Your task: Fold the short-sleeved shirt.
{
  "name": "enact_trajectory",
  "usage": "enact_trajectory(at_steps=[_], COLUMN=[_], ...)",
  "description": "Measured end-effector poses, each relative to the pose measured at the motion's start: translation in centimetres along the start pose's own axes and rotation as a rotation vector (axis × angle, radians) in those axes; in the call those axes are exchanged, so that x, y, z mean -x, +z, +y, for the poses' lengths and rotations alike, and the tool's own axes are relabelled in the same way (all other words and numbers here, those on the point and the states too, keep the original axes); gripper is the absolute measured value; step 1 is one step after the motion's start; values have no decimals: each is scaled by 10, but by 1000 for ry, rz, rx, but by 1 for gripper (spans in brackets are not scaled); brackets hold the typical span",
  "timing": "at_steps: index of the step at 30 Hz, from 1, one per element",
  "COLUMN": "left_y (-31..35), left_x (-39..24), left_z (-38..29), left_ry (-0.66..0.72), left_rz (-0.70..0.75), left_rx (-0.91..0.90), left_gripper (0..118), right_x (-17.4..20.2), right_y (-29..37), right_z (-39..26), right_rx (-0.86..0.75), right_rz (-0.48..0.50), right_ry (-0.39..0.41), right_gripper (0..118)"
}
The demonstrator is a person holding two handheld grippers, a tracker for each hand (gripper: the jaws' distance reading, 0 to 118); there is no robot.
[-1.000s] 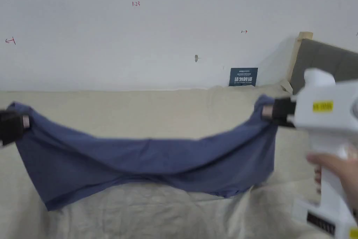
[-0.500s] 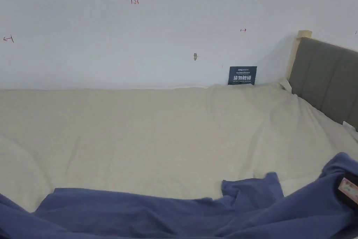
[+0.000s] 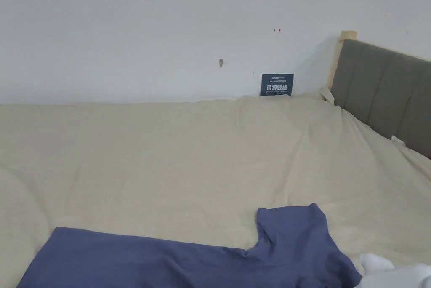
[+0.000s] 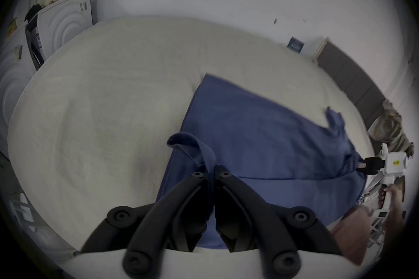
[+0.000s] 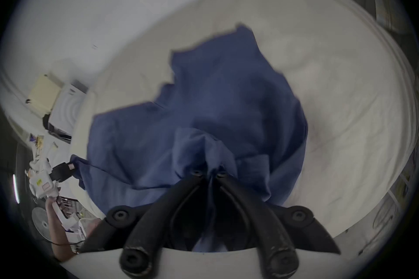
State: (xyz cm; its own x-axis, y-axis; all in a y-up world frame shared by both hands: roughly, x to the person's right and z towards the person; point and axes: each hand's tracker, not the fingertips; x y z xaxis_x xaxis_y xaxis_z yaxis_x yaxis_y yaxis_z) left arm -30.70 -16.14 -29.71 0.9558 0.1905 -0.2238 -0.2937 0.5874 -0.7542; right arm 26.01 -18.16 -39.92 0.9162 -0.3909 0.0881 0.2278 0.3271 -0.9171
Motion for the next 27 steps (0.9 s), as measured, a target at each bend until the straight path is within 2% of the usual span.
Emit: enact_trajectory(at_steps=[1, 2, 3, 4, 9, 11, 13, 14, 15, 16, 17, 18, 19, 21, 23, 27], left_y=[-2, -1, 1, -5, 40, 65, 81, 94, 105, 117, 121, 123, 123, 117, 110, 100], left_x=[-3, -4, -6, -1, 2, -1, 6, 4, 1, -11, -17, -21, -22, -23, -21, -18], left_z=[-1, -3, -4, -6, 9, 14, 14, 11, 10, 7, 6, 5, 7, 8, 7, 2], left_ry=[4, 11, 21, 34, 80, 54, 10, -28, -72, -116, -151, -186, -203, -168, -133, -114], left_rz=[-13, -26, -41, -61, -133, -131, -148, -167, -178, -141, -67, -5, -21, -119, -134, -115], left_rx=[-7, -18, -31, -48, -198, -300, -369, -467, -542, -574, -593, -568, -613, -535, -503, -476], left_gripper=[44, 76, 106, 118, 116, 115, 104, 97, 97, 63, 24, 0, 0, 0, 0, 0], right_x=[-3, -2, 1, 4, 13, 14, 19, 21, 27, 31, 34, 34, 31, 27, 27, 26], right_y=[0, 11, 20, 30, 88, 111, 128, 135, 141, 144, 143, 140, 135, 125, 118, 82], right_z=[3, 2, -1, -2, -12, -22, -33, -39, -47, -52, -51, -54, -50, -38, -9, 57], right_rx=[15, -64, -94, -114, -339, -466, -550, -592, -625, -666, -670, -689, -681, -607, -546, -316], right_rz=[18, 61, 53, 25, 10, 75, 141, 162, 168, 150, 127, 64, 77, 134, 98, 88], right_ry=[-31, -41, -52, -41, 35, 97, 155, 187, 210, 220, 220, 207, 195, 193, 152, 83], right_gripper=[45, 60, 69, 74, 74, 74, 72, 70, 70, 50, 9, 0, 0, 0, 0, 0])
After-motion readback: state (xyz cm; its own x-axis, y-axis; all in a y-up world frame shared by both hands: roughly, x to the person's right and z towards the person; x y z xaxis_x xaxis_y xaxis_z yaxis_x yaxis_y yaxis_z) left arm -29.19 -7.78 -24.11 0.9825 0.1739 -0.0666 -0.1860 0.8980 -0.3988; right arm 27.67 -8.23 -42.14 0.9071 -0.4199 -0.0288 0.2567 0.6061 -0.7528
